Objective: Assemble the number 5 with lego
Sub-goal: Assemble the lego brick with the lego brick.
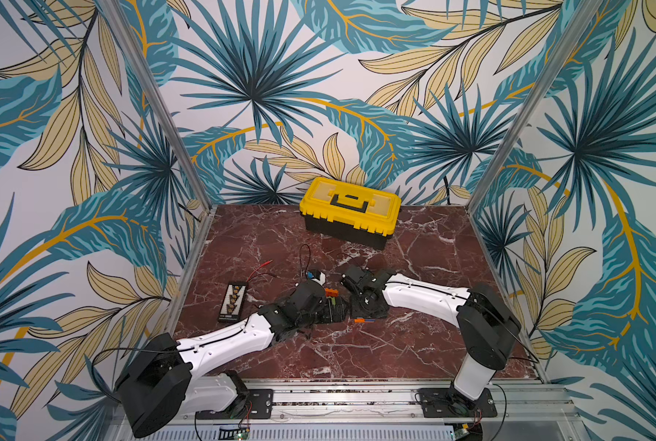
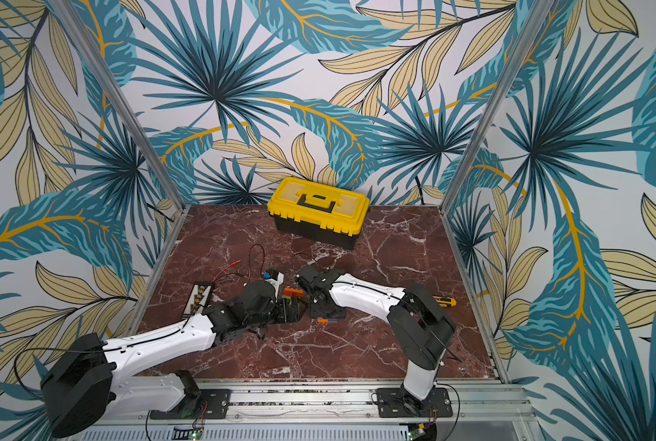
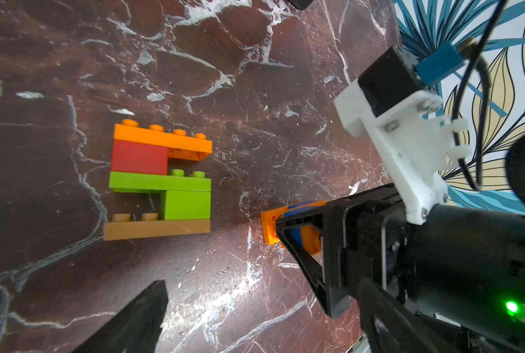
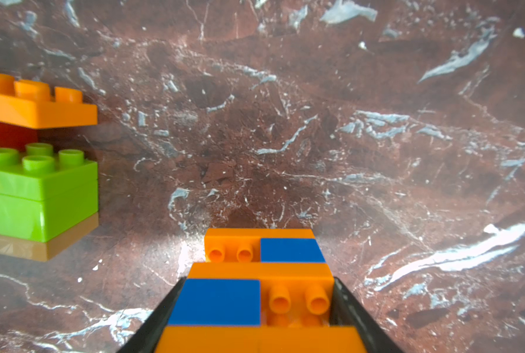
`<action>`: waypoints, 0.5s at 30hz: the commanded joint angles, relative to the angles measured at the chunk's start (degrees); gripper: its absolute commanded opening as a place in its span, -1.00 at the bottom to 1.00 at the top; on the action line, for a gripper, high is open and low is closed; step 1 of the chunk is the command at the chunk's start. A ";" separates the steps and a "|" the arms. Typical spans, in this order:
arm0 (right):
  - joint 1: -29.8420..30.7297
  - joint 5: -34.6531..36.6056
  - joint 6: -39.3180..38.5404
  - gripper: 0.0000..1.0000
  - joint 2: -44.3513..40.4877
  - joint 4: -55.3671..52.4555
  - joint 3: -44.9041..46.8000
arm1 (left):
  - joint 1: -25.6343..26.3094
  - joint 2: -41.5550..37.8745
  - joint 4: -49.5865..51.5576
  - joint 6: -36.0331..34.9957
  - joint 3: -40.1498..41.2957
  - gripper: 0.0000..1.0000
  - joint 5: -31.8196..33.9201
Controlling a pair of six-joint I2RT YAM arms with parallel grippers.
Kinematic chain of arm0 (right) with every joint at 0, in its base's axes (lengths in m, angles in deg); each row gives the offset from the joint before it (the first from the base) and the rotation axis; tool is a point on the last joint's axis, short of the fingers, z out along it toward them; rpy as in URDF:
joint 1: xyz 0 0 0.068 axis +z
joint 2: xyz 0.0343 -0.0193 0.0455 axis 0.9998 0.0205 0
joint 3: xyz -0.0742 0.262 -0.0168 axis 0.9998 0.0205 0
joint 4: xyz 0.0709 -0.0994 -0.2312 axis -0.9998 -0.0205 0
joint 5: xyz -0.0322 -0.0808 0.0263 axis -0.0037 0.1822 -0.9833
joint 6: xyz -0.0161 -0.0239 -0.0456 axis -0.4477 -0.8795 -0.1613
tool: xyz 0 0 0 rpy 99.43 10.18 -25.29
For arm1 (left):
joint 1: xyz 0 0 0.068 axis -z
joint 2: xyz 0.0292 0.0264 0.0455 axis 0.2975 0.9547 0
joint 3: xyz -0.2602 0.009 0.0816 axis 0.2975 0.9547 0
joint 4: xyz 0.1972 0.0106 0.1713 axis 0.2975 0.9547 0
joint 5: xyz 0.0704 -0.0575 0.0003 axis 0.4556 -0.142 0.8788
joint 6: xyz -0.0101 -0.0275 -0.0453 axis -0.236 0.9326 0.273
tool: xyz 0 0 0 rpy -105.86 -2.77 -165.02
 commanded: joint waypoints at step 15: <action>-0.06 -1.98 0.51 0.27 2.07 1.19 4.03 | -0.20 -0.35 0.05 -0.11 -0.69 0.99 -0.02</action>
